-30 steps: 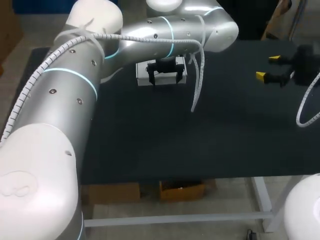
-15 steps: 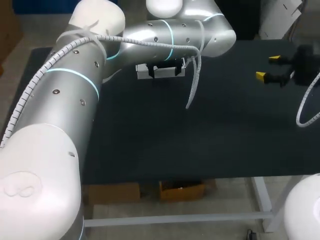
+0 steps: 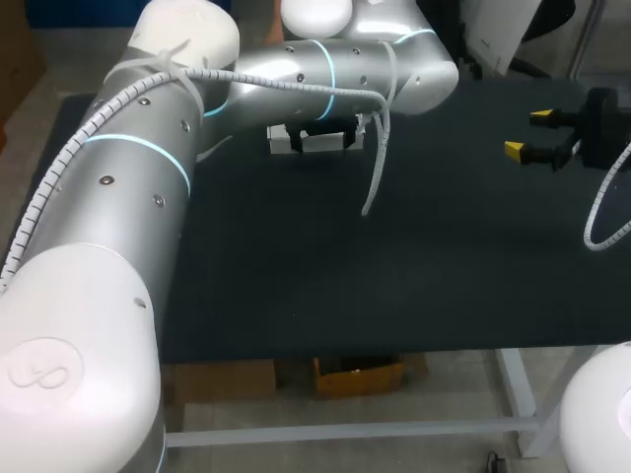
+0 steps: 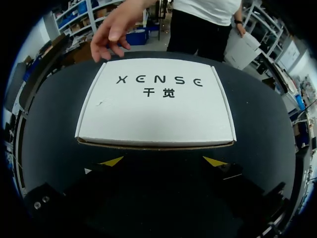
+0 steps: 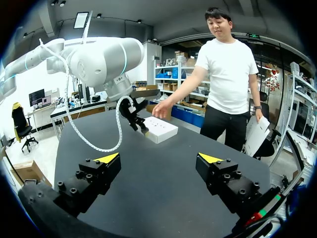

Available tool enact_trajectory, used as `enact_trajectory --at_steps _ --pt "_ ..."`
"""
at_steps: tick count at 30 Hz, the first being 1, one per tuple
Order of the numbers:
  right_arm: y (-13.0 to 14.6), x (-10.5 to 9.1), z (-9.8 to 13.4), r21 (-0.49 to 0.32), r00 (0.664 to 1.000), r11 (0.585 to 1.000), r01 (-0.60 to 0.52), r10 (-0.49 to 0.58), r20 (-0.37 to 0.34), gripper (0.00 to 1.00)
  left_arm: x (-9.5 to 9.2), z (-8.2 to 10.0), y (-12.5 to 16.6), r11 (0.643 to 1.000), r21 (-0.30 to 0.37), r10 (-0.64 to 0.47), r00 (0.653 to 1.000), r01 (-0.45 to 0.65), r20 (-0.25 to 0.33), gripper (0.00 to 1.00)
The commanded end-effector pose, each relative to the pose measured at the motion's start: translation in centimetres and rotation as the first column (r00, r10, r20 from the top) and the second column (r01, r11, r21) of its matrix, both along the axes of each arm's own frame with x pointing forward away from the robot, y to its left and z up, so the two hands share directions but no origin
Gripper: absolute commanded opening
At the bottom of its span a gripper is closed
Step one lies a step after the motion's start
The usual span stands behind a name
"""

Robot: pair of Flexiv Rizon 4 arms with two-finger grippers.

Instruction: Assemble the packaging by folding the flat box into shape, placing the metal phone stand inside, and closing the box properly

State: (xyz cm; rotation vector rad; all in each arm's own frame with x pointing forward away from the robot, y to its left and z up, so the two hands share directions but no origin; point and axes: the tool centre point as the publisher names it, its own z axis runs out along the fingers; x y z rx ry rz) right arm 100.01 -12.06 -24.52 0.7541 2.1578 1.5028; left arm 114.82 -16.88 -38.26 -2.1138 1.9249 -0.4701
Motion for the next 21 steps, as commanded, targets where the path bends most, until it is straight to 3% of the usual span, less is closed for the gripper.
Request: enact_trajectory --at_steps 1,8,14,17,21 --pt "0.0 -0.1 0.0 0.000 1.000 1.000 0.001 -0.001 0.001 1.00 -1.4 1.3 1.5 0.997 -0.070 -0.056 0.972 0.041 -0.230 1.00" --pt "0.0 -0.1 0.0 0.000 1.000 1.000 0.001 -0.001 0.001 1.00 -3.9 3.6 3.8 0.990 -0.116 -0.094 0.987 0.079 -0.132 1.00" --pt "0.0 -0.1 0.0 0.000 1.000 1.000 0.001 -0.001 0.001 1.00 -5.3 5.4 6.1 0.976 -0.150 -0.152 0.987 0.158 0.048 1.00" --pt "0.0 -0.1 0.0 0.000 1.000 1.000 0.001 -0.001 0.001 1.00 -5.8 5.7 7.6 0.963 -0.178 -0.173 0.971 0.202 0.166 1.00" --pt "0.0 -0.1 0.0 0.000 1.000 1.000 0.001 -0.001 0.001 1.00 -6.3 6.2 9.3 0.951 -0.201 -0.178 0.948 0.234 0.263 1.00"
